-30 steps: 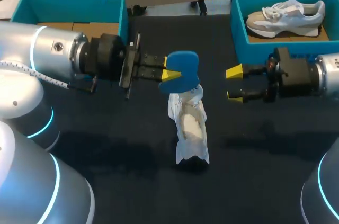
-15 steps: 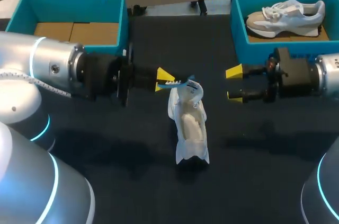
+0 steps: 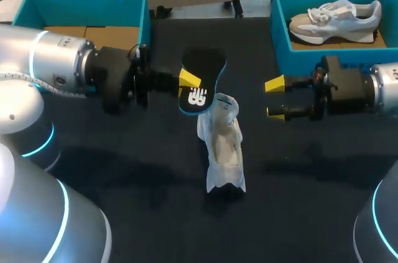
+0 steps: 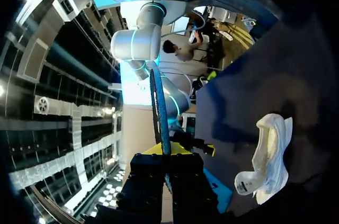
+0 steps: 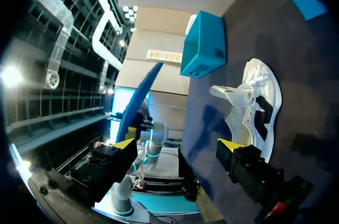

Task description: Take the shoe out of the shoebox, open the shoe tongue, remove and reinsert the insole, then place the shoe into the shoebox

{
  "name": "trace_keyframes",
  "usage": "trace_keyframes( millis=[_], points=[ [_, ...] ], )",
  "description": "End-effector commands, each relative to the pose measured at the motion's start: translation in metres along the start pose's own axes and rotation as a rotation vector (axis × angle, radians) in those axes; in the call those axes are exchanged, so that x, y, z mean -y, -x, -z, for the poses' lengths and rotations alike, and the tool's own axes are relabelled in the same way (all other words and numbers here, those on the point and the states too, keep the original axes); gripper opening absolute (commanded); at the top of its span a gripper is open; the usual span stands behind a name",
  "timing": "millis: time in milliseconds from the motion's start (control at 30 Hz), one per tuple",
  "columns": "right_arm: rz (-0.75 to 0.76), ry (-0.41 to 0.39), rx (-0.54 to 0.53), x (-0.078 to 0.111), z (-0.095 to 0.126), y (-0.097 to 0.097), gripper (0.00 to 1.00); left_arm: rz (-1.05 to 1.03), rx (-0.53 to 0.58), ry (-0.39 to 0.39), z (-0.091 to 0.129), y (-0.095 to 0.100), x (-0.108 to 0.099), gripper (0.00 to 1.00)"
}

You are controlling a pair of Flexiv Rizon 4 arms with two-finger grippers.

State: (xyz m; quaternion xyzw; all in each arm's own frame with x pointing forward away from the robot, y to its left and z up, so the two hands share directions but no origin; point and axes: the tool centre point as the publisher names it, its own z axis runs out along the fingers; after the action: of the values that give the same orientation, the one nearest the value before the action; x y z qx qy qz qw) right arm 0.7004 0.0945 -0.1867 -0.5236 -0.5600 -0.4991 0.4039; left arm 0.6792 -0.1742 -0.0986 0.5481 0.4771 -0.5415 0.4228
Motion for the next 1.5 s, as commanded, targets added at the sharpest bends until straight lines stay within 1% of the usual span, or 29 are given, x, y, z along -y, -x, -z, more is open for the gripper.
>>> trace_keyframes(
  millis=[33,333,400,433,467,500,533,600,733,800,833,933,1000,1100,1200,1300,1367,1467,1500],
  points=[
    [-0.001,0.003,0.002,0.001,-0.001,0.000,1.00,-0.054,0.011,0.016,-0.001,-0.003,0.006,0.00],
    [-0.001,0.003,0.002,0.001,-0.001,0.000,1.00,-0.054,0.011,0.016,-0.001,-0.003,0.006,0.00],
    [-0.001,0.003,0.002,0.001,-0.001,0.000,1.00,-0.072,0.004,0.031,-0.003,-0.013,0.006,0.00],
    [-0.001,0.003,0.002,0.001,-0.001,0.000,1.00,-0.110,-0.010,0.053,-0.004,-0.018,0.007,0.00],
    [-0.001,0.003,0.002,0.001,-0.001,0.000,1.00,-0.162,-0.052,0.081,-0.005,-0.024,0.007,0.00],
    [-0.018,0.021,0.004,0.002,0.000,0.001,1.00,-0.184,-0.078,0.100,-0.005,-0.029,0.006,0.00],
    [-0.014,0.022,0.002,0.002,-0.001,0.002,1.00,-0.210,-0.097,0.113,-0.006,-0.033,0.006,0.00],
    [-0.006,0.035,-0.014,0.003,-0.002,0.004,1.00,-0.223,-0.088,0.119,-0.005,-0.039,0.006,0.00],
    [-0.030,0.032,-0.016,0.001,-0.005,0.007,1.00,-0.288,-0.091,0.152,-0.007,-0.048,0.005,0.00],
    [-0.030,0.031,-0.015,0.000,-0.008,0.007,1.00,-0.296,-0.081,0.147,-0.009,-0.053,0.005,0.00],
    [-0.018,0.016,-0.016,0.000,-0.010,0.006,1.00,-0.314,-0.087,0.151,-0.010,-0.056,0.005,0.00],
    [-0.049,0.017,-0.020,-0.001,-0.014,0.004,1.00,-0.345,-0.096,0.149,-0.013,-0.064,0.005,0.00],
    [-0.056,0.026,-0.047,-0.002,-0.017,0.002,1.00,-0.350,-0.096,0.151,-0.016,-0.068,0.005,0.00],
    [-0.082,0.000,-0.042,-0.004,-0.025,-0.003,1.00,-0.351,-0.078,0.149,-0.018,-0.072,0.006,0.00],
    [-0.078,-0.007,-0.054,-0.006,-0.031,-0.010,1.00,-0.360,-0.069,0.148,-0.022,-0.074,0.006,0.00],
    [-0.077,-0.036,-0.064,-0.007,-0.037,-0.019,1.00,-0.368,-0.067,0.141,-0.029,-0.074,0.006,0.00],
    [-0.076,-0.034,-0.063,-0.007,-0.039,-0.023,1.00,-0.370,-0.063,0.139,-0.033,-0.074,0.006,0.00],
    [-0.071,-0.045,-0.061,-0.009,-0.045,-0.027,1.00,-0.385,-0.067,0.156,-0.041,-0.073,0.002,0.00],
    [-0.071,-0.050,-0.061,-0.010,-0.047,-0.028,0.88,-0.398,-0.069,0.167,-0.043,-0.073,0.001,0.00]
  ],
)
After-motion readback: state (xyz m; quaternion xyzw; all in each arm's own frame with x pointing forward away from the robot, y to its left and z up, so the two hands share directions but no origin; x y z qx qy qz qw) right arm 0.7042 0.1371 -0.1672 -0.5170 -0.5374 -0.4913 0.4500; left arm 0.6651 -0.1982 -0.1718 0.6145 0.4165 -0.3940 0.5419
